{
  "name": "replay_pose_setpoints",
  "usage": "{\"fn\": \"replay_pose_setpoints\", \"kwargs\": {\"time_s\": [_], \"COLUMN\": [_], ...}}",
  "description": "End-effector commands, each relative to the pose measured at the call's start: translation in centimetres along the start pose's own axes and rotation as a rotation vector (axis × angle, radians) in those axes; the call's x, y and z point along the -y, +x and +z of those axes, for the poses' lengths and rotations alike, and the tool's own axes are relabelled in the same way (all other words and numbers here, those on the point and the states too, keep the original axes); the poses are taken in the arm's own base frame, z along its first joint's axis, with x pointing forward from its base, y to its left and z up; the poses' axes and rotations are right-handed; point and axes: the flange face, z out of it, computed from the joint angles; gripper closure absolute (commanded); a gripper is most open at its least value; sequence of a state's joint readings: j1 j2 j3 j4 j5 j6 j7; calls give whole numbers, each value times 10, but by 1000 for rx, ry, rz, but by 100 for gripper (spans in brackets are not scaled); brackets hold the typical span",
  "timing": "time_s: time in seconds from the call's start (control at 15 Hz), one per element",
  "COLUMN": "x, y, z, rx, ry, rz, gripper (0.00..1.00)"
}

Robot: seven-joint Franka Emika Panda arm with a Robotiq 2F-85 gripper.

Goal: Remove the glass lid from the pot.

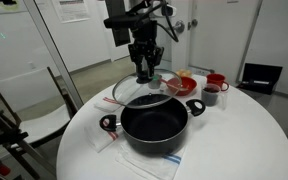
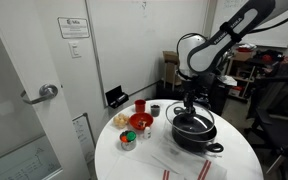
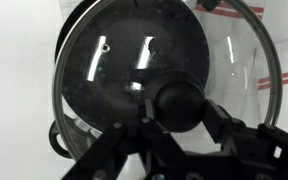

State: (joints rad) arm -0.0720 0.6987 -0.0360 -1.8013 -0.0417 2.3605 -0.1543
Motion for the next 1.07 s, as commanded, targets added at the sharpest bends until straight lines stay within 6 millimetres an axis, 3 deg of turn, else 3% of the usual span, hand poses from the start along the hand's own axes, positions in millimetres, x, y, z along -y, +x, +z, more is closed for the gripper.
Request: {"fn": "replay_pose_setpoints", "kwargs": {"time_s": [0.0, 0.6, 0.73, 0.8, 1.0], "x": [44, 169, 183, 178, 188], "y": [12, 36, 34, 30, 30], "z": [-29, -46, -51, -38, -39], "rx": [20, 65, 68, 60, 60], "ry": [-76, -215, -234, -197, -208], "rz": [-66, -330, -376, -346, -368], "gripper": [75, 75, 75, 50, 50]}}
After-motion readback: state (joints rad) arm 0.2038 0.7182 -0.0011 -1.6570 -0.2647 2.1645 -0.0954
